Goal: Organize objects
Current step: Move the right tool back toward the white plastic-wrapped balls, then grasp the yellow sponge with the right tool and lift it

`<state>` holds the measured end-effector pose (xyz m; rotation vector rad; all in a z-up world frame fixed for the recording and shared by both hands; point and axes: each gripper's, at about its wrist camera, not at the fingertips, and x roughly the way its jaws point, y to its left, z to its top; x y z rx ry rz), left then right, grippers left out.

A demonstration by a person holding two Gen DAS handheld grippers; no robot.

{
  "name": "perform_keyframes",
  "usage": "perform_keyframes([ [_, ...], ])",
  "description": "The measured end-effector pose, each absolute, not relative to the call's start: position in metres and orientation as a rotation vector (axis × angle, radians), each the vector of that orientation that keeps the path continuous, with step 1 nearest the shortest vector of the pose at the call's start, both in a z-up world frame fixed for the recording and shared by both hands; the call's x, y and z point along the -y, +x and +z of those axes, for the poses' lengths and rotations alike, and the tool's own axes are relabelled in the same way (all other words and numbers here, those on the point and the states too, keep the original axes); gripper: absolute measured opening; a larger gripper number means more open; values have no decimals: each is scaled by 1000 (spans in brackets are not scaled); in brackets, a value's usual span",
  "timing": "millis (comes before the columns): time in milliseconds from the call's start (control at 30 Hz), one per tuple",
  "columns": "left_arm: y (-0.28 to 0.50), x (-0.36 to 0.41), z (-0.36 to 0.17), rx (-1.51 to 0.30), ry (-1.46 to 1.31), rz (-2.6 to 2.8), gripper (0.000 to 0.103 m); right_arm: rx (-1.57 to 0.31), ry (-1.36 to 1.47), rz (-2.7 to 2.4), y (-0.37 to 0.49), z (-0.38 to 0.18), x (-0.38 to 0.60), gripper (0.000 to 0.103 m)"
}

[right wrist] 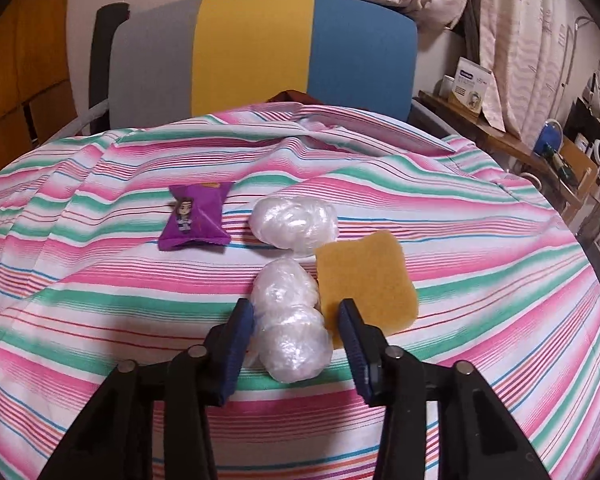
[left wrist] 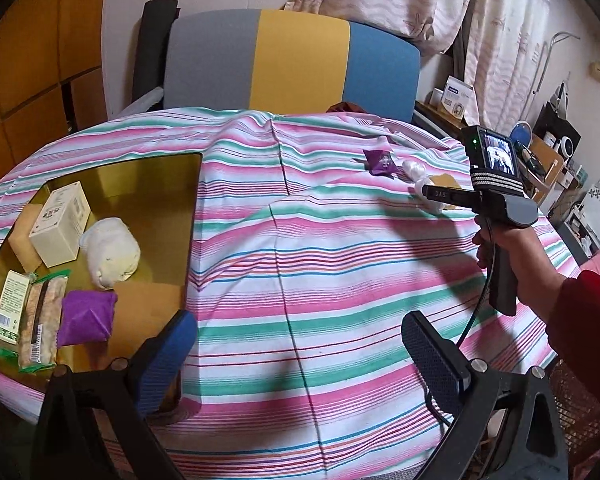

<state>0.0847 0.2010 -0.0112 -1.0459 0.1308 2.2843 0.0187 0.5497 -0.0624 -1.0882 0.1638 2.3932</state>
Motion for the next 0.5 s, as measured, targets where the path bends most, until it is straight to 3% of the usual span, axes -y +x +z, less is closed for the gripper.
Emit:
perform_keyframes([
  [267,85,-207,-14,-137,-1058,2289,103,-266,-1084,2578,31,-54,-520,36],
  [500,84,-210,-22,-125,-1095,2284,103,-424,-979,2646,62,-43,-521,47],
])
